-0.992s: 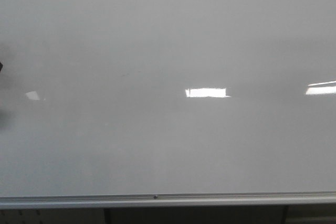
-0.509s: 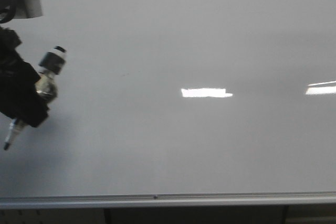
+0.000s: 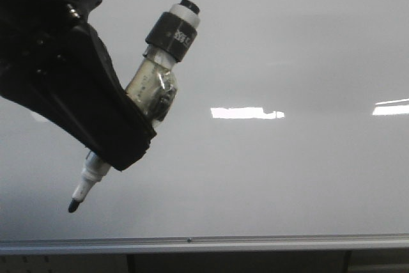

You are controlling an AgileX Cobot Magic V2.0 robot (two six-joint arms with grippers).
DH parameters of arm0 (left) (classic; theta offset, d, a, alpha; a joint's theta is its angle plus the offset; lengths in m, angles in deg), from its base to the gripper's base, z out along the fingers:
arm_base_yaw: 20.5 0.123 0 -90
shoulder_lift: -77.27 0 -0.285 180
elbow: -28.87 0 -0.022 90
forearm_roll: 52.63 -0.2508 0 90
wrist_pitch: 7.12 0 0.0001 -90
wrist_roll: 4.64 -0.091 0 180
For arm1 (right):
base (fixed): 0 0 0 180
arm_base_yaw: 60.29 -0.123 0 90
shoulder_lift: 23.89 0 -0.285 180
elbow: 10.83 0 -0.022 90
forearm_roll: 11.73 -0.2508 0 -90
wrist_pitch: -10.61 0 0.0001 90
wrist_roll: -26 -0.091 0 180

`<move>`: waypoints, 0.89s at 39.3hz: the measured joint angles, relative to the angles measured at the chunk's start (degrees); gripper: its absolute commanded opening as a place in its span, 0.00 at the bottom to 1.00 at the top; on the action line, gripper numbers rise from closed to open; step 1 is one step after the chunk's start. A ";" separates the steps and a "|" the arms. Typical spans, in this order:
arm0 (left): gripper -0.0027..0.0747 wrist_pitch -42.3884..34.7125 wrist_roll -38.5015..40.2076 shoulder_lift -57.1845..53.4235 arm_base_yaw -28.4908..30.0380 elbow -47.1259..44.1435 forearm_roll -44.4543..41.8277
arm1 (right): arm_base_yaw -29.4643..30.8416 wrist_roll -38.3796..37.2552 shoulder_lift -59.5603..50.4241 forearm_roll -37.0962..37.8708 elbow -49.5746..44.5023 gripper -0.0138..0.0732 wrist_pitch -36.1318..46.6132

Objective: Write number 0 on whiteboard

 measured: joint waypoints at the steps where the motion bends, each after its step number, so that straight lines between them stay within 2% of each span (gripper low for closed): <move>1: 0.01 0.10 -0.48 0.00 0.00 0.08 0.27 | -0.42 2.29 1.39 -2.47 0.88 0.72 -1.68; 4: 0.01 0.21 -0.86 -0.02 0.00 0.08 0.39 | -1.19 10.69 5.90 -11.47 4.16 0.79 -7.68; 6: 0.01 0.21 -1.06 -0.02 0.00 0.08 0.48 | -1.32 15.46 9.58 -16.64 6.58 0.80 -12.29; 12: 0.01 0.21 -1.06 -0.02 0.00 0.08 0.48 | -1.96 24.46 21.09 -25.45 13.23 0.80 -21.91; 24: 0.01 0.21 -1.06 -0.02 0.00 0.08 0.61 | -13.40 26.88 41.66 -26.78 25.91 0.78 -23.45; 29: 0.01 0.21 -1.06 -0.02 0.00 0.08 0.61 | -16.04 26.88 45.30 -26.82 27.06 0.68 -23.45; 35: 0.01 0.21 -1.06 -0.02 0.00 0.08 0.61 | -16.48 26.96 46.62 -26.82 27.15 0.53 -23.45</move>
